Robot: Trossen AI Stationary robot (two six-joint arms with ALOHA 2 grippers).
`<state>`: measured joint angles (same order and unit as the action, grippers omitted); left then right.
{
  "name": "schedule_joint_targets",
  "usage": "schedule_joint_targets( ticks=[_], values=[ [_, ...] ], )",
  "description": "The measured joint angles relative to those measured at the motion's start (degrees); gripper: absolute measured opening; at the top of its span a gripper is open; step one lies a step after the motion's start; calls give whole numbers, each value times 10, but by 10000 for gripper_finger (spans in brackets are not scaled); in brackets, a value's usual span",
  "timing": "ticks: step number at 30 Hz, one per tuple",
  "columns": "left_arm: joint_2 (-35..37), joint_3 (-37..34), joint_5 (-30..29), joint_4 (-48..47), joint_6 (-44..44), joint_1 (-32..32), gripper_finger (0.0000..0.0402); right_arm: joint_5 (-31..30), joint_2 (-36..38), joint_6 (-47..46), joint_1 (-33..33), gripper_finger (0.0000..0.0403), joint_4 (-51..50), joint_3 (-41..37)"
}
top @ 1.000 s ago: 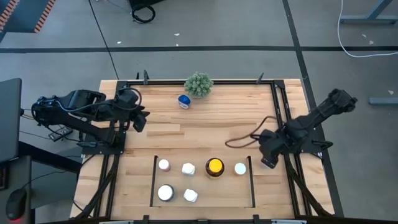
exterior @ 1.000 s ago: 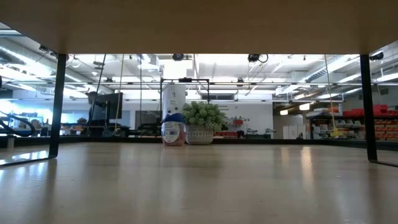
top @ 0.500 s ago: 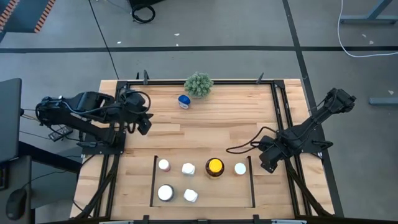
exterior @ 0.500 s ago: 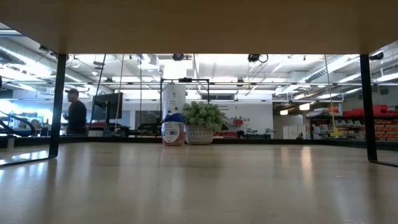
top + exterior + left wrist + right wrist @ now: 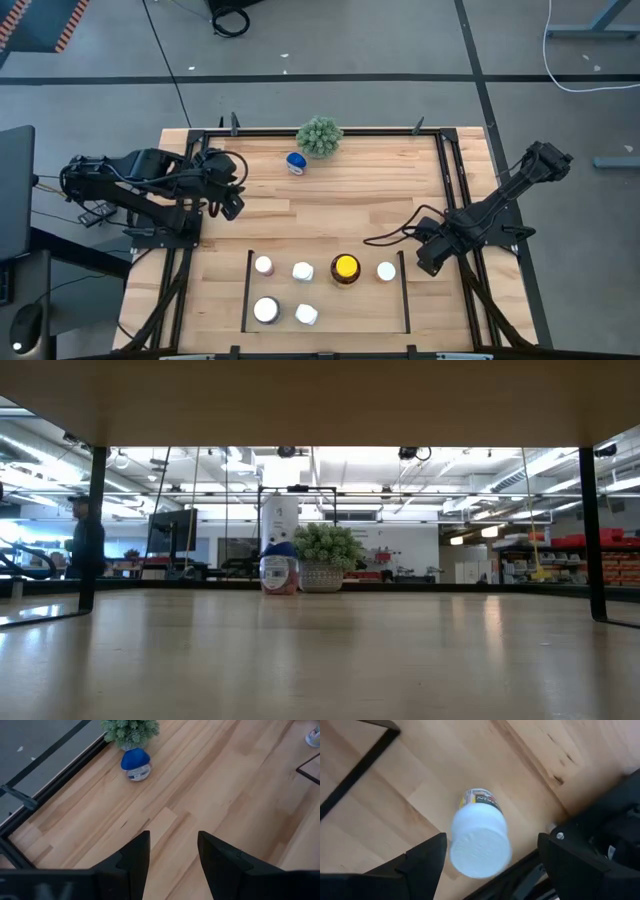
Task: Pick and place medicine bottles onto shelf by color
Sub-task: Put the white pill bottle on the shelf
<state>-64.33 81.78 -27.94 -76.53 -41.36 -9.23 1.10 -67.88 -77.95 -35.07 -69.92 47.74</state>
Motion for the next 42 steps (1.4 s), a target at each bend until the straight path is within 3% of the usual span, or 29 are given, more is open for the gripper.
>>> schedule_joint_targets(
  ticks=[5,15,32,42],
  values=[
    [0,0,0,0,-3,0,172,27,0,-6,0,320,48,-22],
    [0,0,0,0,-3,0,172,35,0,-28,0,310,48,-22],
    [0,0,0,-1,-2,0,172,39,0,-36,0,208,39,-22],
    [1,0,9,-31,-6,0,172,71,0,-49,0,214,10,7]
  ],
)
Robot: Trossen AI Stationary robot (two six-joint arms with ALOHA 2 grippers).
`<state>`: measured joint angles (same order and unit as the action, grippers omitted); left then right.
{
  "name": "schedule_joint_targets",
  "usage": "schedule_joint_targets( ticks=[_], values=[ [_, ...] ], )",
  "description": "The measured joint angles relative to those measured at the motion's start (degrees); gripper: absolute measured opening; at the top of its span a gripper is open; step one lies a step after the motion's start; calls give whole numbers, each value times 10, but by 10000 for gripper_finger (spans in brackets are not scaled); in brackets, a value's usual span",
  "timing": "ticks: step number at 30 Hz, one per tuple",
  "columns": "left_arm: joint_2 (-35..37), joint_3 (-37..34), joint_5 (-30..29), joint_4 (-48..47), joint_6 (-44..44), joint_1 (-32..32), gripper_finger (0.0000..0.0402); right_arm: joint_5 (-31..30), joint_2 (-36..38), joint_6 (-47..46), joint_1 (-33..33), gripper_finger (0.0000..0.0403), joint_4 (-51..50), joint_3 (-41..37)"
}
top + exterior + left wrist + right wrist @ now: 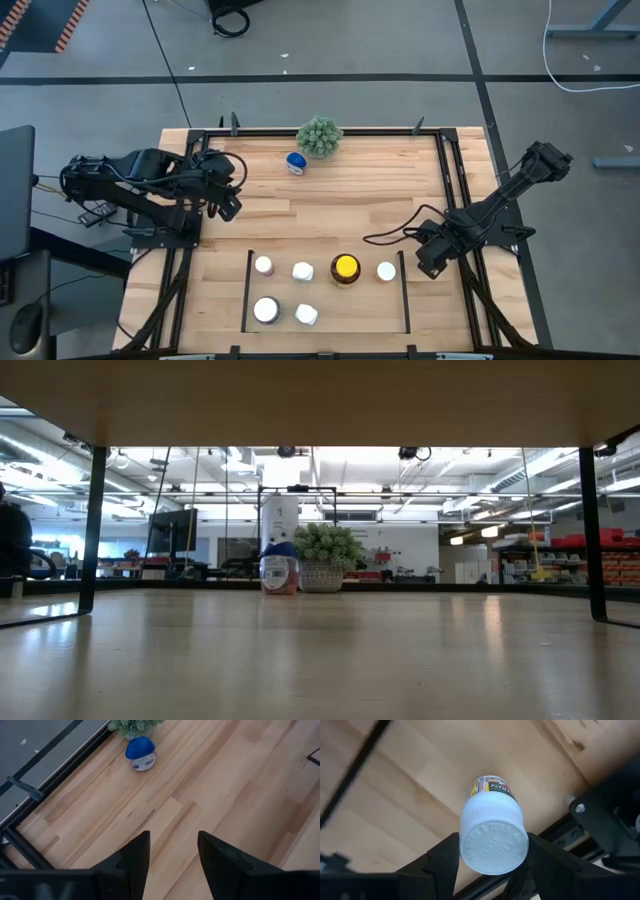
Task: Pick and place medicine bottles onto shelf by color
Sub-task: Put the white pill bottle on the shelf
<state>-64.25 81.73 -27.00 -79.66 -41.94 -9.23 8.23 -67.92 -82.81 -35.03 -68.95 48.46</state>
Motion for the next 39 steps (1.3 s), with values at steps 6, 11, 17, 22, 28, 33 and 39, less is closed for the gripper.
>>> schedule_joint_targets(
  ticks=[6,11,17,22,28,33,39],
  values=[
    [1,0,0,-1,-11,0,172,0,0,-30,0,214,-43,58],
    [1,0,0,1,-14,0,172,0,0,-52,2,214,-110,123],
    [1,0,-1,7,-12,0,172,-1,-1,-63,15,214,-143,215],
    [1,0,-2,23,11,1,172,-2,-34,-13,20,214,-168,298],
    [1,0,-15,23,21,1,172,2,-124,57,10,214,-209,429],
    [1,0,-16,24,37,1,172,7,-197,34,7,214,-211,540],
    [0,0,-21,24,54,1,172,32,-262,-16,-20,214,-210,628]
  ],
)
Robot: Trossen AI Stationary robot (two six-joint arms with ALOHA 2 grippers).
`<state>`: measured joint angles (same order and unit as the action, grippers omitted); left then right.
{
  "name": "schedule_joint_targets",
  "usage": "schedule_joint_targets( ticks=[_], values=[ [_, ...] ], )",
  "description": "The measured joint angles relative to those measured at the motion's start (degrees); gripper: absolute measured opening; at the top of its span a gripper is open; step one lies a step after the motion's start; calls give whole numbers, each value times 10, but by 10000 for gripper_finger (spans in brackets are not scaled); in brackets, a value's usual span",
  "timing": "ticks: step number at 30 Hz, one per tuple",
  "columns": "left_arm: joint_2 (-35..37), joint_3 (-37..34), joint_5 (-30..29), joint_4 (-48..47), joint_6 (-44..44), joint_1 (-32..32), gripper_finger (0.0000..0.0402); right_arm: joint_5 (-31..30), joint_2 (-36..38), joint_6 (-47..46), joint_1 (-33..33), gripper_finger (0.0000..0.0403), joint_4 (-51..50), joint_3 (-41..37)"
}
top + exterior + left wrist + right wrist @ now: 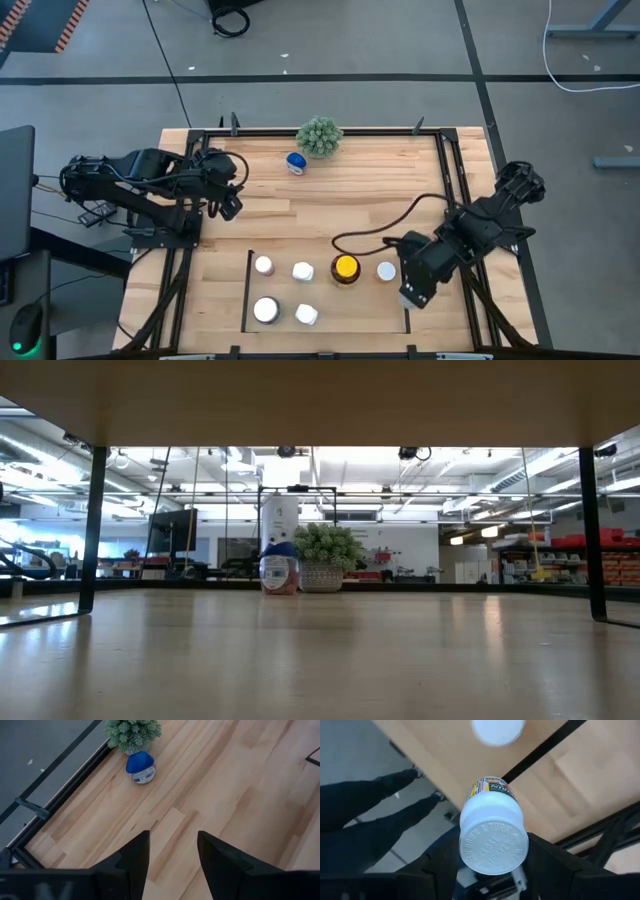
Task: Pick and place medicine bottles onto shelf by color
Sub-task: Put the white pill bottle on the shelf
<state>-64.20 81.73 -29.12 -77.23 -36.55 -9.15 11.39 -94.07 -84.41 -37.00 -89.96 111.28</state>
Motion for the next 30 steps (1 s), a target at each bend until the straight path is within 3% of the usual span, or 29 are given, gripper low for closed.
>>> schedule_joint_targets(
  ticks=[8,22,30],
  values=[
    [0,0,-3,2,4,0,172,0,-47,-53,-29,214,2,60],
    [0,0,-8,9,3,0,172,-63,-115,98,-44,214,33,103],
    [0,0,-8,24,-3,0,172,-85,-122,131,-17,214,23,103]
  ],
)
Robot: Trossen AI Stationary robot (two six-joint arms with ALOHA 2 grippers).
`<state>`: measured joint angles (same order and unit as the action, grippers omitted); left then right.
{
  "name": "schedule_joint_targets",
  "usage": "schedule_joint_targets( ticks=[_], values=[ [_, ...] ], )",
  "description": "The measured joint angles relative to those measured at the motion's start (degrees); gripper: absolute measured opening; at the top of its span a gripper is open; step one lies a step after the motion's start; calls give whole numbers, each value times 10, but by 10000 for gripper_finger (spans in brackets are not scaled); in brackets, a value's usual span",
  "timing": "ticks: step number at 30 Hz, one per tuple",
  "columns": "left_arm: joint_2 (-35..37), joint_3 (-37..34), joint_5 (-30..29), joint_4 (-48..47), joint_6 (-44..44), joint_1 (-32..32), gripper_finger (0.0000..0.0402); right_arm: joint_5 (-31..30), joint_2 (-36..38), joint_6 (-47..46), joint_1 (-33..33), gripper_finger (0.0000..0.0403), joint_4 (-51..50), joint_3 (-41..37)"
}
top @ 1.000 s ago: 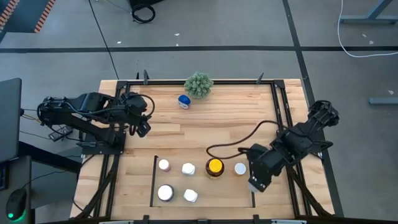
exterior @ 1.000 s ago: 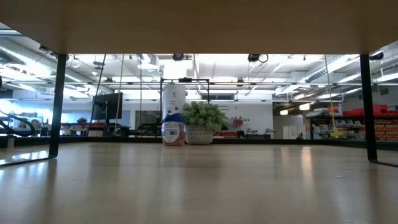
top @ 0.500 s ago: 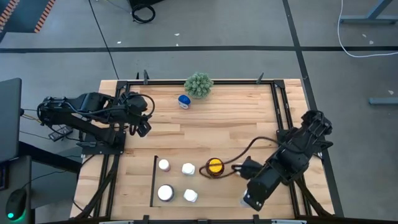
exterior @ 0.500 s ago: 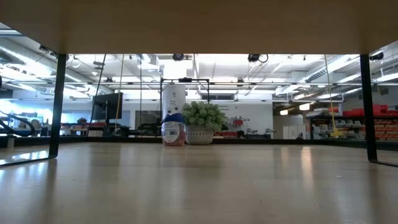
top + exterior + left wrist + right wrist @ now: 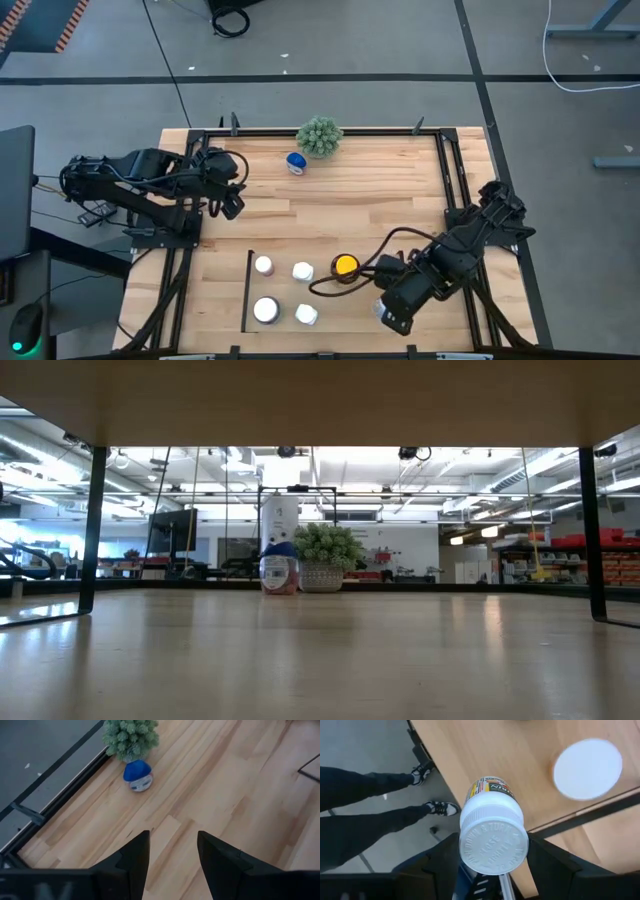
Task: Pick and place medicine bottles onto shelf by color
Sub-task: Put the white pill bottle on the shelf
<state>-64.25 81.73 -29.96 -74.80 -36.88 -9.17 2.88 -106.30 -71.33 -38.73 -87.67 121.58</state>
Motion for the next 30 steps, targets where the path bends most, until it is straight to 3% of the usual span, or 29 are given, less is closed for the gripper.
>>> schedule_joint_targets(
  ticks=[10,30],
  values=[
    [0,0,0,54,-1,0,172,4,-1,38,7,214,4,0],
    [0,0,0,53,-4,0,172,4,0,36,6,214,12,-12]
  ],
)
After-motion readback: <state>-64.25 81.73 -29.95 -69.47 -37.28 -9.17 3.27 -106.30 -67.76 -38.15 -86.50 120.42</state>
